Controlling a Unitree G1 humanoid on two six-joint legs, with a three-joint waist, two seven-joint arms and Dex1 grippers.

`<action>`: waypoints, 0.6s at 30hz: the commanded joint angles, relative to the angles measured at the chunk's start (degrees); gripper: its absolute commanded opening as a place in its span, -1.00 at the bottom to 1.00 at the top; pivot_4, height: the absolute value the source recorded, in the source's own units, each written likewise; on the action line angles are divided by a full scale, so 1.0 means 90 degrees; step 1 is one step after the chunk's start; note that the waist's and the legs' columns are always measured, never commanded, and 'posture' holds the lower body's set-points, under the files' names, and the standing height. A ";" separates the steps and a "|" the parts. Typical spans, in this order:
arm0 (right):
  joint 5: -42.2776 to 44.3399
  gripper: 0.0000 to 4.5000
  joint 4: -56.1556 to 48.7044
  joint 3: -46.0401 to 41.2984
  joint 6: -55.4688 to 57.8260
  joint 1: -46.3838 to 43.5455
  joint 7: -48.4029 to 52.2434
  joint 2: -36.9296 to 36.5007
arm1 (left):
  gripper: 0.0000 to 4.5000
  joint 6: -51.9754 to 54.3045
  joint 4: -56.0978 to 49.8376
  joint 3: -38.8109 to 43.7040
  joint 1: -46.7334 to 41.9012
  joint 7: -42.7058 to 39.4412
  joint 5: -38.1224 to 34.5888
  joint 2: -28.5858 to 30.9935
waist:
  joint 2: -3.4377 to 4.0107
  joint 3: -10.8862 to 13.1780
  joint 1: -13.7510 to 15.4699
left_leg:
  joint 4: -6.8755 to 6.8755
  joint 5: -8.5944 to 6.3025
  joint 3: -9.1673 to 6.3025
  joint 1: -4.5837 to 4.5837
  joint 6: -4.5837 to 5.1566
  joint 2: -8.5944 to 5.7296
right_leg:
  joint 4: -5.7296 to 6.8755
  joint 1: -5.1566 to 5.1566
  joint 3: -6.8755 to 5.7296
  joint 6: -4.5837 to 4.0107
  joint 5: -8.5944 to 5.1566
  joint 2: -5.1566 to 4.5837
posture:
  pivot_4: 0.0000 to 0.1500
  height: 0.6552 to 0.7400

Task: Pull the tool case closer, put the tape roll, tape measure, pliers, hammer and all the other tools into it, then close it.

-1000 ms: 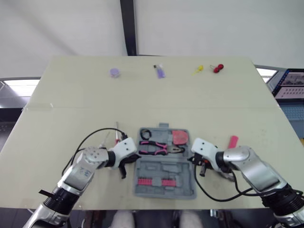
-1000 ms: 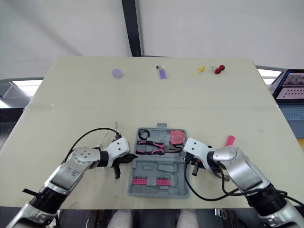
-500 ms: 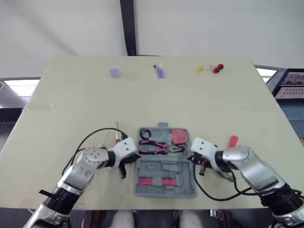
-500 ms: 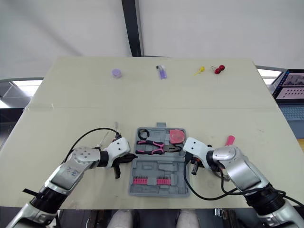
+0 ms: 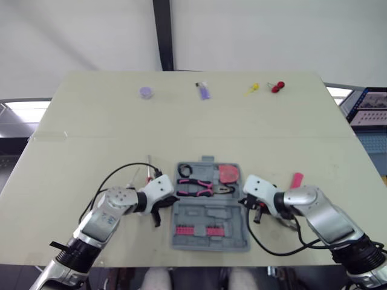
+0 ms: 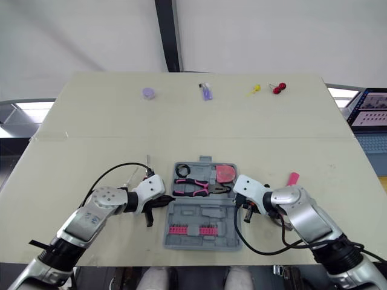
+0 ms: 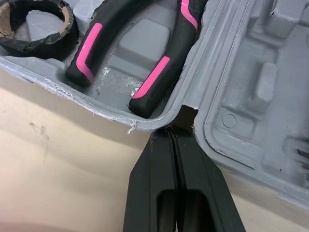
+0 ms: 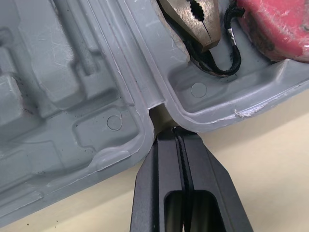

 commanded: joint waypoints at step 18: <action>0.0166 -0.98 0.0006 -0.0503 -0.0176 0.0233 0.0094 -0.0245 | -1.00 0.0121 -0.0350 0.0377 0.0328 -0.0166 -0.0152 0.0377 | 0.0000 0.0000 -0.0012 | -0.0003 0.0000 0.0001 0.0000 0.0000 0.0000 | 0.0000 -0.0003 0.0000 0.0000 0.0000 0.0000 | 1.00 1.00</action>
